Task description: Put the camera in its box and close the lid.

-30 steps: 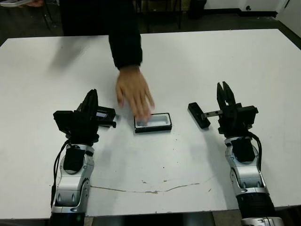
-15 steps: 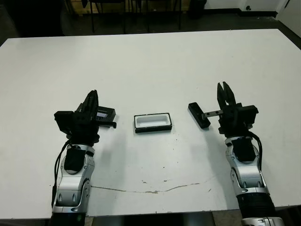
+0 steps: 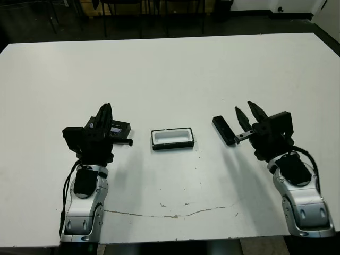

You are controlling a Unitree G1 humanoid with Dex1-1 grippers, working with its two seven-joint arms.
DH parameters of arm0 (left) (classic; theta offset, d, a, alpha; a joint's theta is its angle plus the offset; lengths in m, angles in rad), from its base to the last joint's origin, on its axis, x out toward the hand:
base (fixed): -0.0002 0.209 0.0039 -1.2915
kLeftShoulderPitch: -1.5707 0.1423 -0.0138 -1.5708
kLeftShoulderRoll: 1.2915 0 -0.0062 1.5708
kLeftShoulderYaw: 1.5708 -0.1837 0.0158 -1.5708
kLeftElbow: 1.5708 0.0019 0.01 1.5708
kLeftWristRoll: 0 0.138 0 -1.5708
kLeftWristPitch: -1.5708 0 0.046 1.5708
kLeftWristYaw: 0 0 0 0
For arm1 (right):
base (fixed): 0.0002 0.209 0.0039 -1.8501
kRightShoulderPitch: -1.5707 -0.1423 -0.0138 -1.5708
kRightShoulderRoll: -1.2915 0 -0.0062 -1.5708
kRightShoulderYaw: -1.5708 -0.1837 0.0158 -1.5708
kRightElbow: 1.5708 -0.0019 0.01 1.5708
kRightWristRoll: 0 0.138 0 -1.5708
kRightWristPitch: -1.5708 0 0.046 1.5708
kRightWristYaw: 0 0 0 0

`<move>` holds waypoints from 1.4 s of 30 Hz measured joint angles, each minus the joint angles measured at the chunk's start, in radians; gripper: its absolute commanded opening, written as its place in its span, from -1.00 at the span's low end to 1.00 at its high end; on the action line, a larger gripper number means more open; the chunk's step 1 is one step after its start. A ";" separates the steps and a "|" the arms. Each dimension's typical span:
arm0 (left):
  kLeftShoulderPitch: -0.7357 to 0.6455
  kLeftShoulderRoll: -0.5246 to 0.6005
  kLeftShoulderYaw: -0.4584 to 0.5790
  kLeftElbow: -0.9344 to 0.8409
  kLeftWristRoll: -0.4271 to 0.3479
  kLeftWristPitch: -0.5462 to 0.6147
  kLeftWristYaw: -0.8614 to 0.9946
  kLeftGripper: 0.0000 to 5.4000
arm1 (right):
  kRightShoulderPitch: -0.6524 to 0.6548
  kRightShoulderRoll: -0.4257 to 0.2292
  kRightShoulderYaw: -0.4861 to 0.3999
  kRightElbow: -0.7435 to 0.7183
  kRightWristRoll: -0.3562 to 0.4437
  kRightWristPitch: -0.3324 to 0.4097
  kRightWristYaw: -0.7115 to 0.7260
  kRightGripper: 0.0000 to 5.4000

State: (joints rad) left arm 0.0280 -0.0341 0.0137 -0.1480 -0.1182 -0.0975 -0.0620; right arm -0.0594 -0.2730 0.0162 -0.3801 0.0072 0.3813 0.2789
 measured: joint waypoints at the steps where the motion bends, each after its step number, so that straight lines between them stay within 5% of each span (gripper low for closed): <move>1: 0.002 0.000 0.000 0.000 0.000 -0.001 0.000 -1.00 | 0.000 -0.004 0.004 -0.009 0.001 0.026 0.004 -0.20; 10: 0.009 0.003 0.003 0.012 -0.001 -0.026 -0.010 -1.00 | -0.003 -0.006 0.032 0.015 0.014 0.068 0.020 0.38; 20: 0.008 0.003 0.004 0.008 -0.001 -0.016 -0.009 -1.00 | -0.056 -0.007 0.083 0.047 -0.059 0.177 -0.010 0.99; 42: 0.009 0.008 0.004 0.000 -0.002 -0.006 -0.012 -1.00 | -0.075 -0.007 0.063 0.223 0.024 0.101 0.074 0.99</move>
State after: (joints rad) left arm 0.0374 -0.0260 0.0179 -0.1480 -0.1198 -0.1038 -0.0742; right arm -0.1345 -0.2800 0.0794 -0.1567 0.0316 0.4822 0.3533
